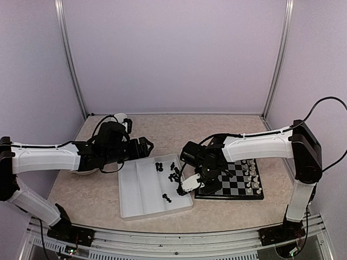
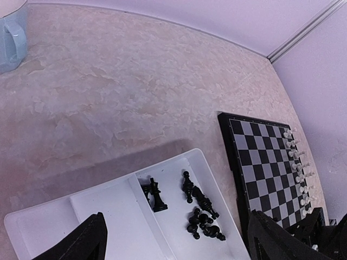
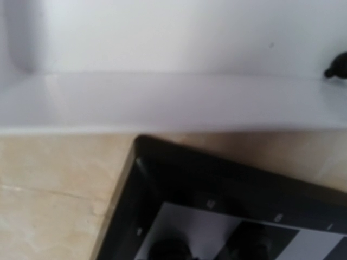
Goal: Set up the chess pieces on the board
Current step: Place the rook at a8.
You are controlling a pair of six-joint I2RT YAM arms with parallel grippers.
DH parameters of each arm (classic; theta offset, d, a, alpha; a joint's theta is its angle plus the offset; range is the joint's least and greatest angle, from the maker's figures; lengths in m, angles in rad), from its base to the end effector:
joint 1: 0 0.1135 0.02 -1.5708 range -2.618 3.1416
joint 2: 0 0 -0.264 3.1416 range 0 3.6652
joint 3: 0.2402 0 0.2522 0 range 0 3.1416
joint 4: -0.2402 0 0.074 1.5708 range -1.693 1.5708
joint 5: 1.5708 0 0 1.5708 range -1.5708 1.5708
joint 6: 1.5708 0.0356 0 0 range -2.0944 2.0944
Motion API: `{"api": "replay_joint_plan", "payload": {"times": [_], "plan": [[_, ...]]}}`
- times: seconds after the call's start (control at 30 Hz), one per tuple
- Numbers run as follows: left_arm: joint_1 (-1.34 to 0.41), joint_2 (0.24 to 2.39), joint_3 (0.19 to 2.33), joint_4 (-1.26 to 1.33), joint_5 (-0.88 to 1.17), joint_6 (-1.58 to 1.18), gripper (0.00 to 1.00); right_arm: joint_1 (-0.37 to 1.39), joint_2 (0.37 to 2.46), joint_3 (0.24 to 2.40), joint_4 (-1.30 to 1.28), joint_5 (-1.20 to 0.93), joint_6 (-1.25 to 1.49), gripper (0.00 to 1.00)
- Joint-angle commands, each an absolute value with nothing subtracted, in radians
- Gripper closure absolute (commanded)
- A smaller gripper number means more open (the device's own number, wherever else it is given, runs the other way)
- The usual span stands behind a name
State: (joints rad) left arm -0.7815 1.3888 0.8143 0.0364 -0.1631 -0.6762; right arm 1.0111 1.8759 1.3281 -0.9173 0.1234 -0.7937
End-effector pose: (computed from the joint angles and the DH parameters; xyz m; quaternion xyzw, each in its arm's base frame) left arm 0.2200 -0.2101 0.2345 0.0055 0.8677 -0.2749 0.4142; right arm 0.1902 0.2953 0.1802 -0.7802 0.6202 -0.0555 0.0591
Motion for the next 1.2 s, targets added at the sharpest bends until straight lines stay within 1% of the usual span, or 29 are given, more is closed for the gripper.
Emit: {"api": "replay_joint_plan", "payload": {"times": [0.0, 0.17, 0.5, 0.53, 0.63, 0.97, 1.07, 1.17], "plan": [[-0.787, 1.402, 0.818, 0.054, -0.154, -0.67, 0.11, 1.005, 1.893, 1.337, -0.94, 0.102, -0.795, 0.9], [-0.787, 1.408, 0.819, 0.059, -0.151, -0.672, 0.11, 1.005, 1.9, 1.362, -0.946, 0.074, -0.791, 0.94], [-0.787, 1.411, 0.812, 0.063, -0.148, -0.676, 0.11, 1.005, 1.925, 1.379, -0.929, 0.075, -0.789, 0.94], [-0.787, 1.41, 0.81, 0.063, -0.149, -0.676, 0.11, 1.005, 1.926, 1.379, -0.929, 0.075, -0.789, 0.93], [-0.787, 1.41, 0.809, 0.063, -0.149, -0.676, 0.11, 1.005, 1.926, 1.379, -0.932, 0.074, -0.789, 0.87], [-0.791, 1.416, 0.823, 0.056, -0.131, -0.664, 0.11, 1.005, 1.848, 1.444, -0.942, 0.015, -0.794, 0.76], [-0.811, 1.444, 0.869, -0.009, -0.131, -0.625, 0.11, 1.004, 1.824, 1.478, -0.938, 0.007, -0.793, 0.73], [-0.855, 1.493, 0.958, -0.11, -0.145, -0.519, 0.12, 0.988, 1.789, 1.486, -0.919, -0.023, -0.79, 0.73]]}}
